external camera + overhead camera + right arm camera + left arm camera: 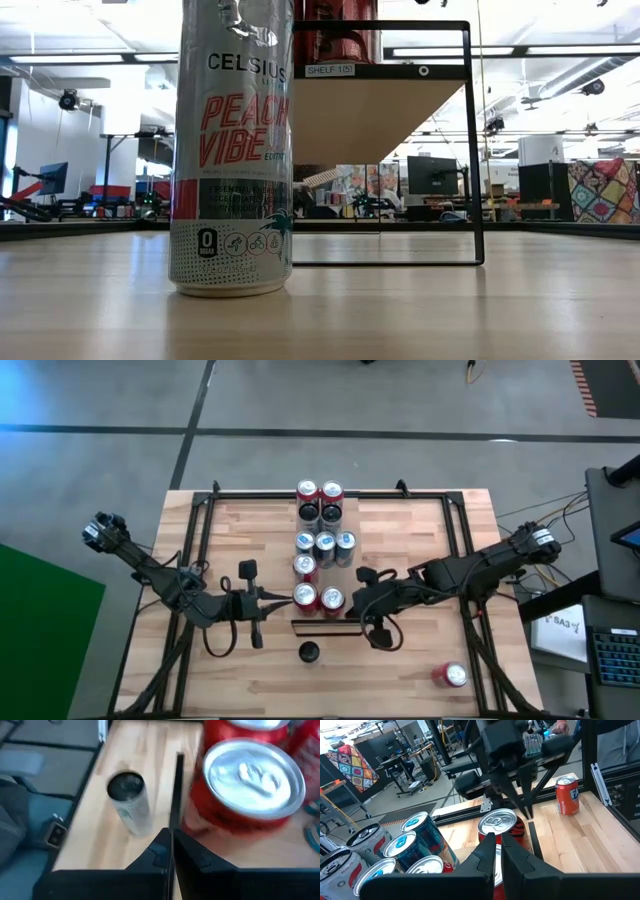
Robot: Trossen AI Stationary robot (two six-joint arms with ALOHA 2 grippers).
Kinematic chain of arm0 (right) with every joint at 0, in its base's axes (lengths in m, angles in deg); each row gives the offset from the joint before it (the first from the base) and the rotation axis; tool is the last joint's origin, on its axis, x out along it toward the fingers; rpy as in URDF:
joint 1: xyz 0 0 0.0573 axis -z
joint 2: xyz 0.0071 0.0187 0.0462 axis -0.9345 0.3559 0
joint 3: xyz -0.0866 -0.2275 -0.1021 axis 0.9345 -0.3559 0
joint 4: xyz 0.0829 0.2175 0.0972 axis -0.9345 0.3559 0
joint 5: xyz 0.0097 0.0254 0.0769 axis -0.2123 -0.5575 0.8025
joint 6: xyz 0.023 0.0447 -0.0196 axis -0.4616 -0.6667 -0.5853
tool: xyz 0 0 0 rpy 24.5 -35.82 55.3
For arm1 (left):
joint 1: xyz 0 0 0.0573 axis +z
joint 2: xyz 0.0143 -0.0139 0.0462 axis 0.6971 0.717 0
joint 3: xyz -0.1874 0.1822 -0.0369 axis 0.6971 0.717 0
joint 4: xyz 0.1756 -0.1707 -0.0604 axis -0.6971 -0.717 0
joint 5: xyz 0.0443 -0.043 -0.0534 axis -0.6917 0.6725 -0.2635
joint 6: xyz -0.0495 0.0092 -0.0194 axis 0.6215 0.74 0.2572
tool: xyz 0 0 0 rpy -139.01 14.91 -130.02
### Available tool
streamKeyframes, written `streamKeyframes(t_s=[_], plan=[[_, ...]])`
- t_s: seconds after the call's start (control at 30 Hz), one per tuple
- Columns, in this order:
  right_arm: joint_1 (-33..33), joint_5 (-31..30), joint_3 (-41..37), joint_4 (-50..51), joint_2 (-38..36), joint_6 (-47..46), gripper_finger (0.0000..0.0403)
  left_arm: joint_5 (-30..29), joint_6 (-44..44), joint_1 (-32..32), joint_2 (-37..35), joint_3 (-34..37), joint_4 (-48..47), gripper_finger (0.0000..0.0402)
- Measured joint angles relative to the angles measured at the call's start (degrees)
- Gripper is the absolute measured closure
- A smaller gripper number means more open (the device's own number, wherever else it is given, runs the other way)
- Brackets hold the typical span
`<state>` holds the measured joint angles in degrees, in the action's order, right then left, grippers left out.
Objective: Place canned beverage on shelf
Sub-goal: Adjust the red black soda cans, then put the white pink soda can on the shelf aligned with the other white pink soda cans
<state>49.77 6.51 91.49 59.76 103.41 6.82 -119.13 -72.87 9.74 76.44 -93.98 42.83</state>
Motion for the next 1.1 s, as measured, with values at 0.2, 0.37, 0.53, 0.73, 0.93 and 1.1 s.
streamKeyframes(t_s=[0.2, 0.37, 0.53, 0.73, 0.93, 1.1], plan=[[-0.1, -0.2, 0.0, -3.9, 1.1, 0.0, 0.0394, 0.0, 0.0, 0.0, 0.0, 0.3, 0.0, 0.0402], [-0.1, -4.9, 0.0, -3.7, 1.6, -0.2, 0.0394, 0.0, 0.0, 0.0, 0.0, 0.3, 0.0, 0.0402], [-0.1, -5.4, 0.0, -3.6, 1.6, -0.2, 0.0394, 0.0, 0.1, 0.0, 0.0, 0.3, 0.0, 0.0402], [-0.1, -1.3, 0.0, -2.6, 1.2, 0.9, 0.0394, 0.0, 0.2, 0.0, 0.0, 0.3, 0.3, 0.0402], [-0.7, 6.5, 2.3, -0.9, -1.7, -3.5, 0.0394, 0.2, 1.8, -1.1, 0.0, -0.6, 0.7, 0.0402], [-2.4, 6.7, 2.4, 0.0, -3.6, -11.2, 0.0394, 1.6, 2.6, -2.3, 0.0, -0.7, 1.3, 0.0402]])
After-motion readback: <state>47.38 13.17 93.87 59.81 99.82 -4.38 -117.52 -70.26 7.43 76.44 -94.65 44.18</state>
